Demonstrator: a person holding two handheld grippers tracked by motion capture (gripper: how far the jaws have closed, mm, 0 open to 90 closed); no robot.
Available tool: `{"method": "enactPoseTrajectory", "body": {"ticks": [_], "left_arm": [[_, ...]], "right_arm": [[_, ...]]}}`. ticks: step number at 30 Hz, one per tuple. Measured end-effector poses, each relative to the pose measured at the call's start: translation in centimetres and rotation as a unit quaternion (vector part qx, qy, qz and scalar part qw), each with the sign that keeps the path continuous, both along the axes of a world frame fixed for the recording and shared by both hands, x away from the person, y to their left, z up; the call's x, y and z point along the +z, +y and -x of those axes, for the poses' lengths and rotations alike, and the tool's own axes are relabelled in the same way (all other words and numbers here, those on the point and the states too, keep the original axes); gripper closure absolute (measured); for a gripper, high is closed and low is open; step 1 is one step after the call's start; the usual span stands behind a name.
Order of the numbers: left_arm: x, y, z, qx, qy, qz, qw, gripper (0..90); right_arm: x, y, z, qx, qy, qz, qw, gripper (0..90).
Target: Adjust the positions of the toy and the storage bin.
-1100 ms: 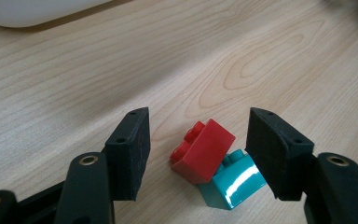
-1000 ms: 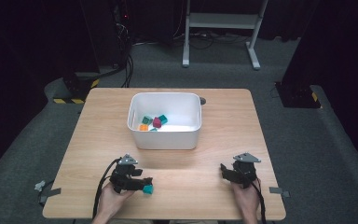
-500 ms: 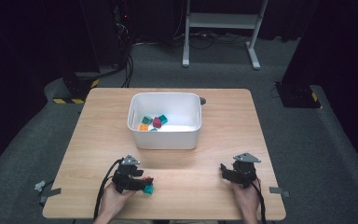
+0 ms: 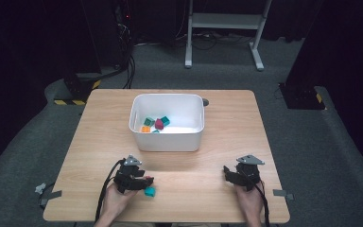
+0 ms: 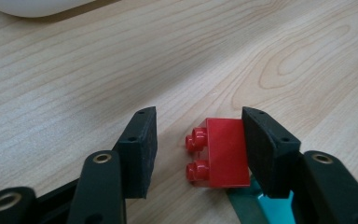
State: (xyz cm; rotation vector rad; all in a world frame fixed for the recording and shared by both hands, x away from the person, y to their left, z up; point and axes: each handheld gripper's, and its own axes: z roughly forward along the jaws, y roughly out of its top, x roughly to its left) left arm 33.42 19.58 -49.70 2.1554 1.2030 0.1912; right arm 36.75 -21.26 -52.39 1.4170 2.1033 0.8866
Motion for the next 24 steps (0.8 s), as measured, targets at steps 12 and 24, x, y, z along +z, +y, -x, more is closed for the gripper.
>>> {"method": "enactPoseTrajectory", "body": {"ticks": [12, 24], "left_arm": [[-0.35, 0.28, -0.59, 0.01, -0.011, -0.009, 0.9998, 57.1], [-0.24, 0.66, -0.76, 0.009, -0.021, -0.006, 0.9997, 66.4]], "right_arm": [[0.0, 0.0, 0.0, 0.0, 0.0, 0.0, 1.0, 25.6], [0.0, 0.0, 0.0, 0.0, 0.0, 0.0, 1.0, 25.6]]}}
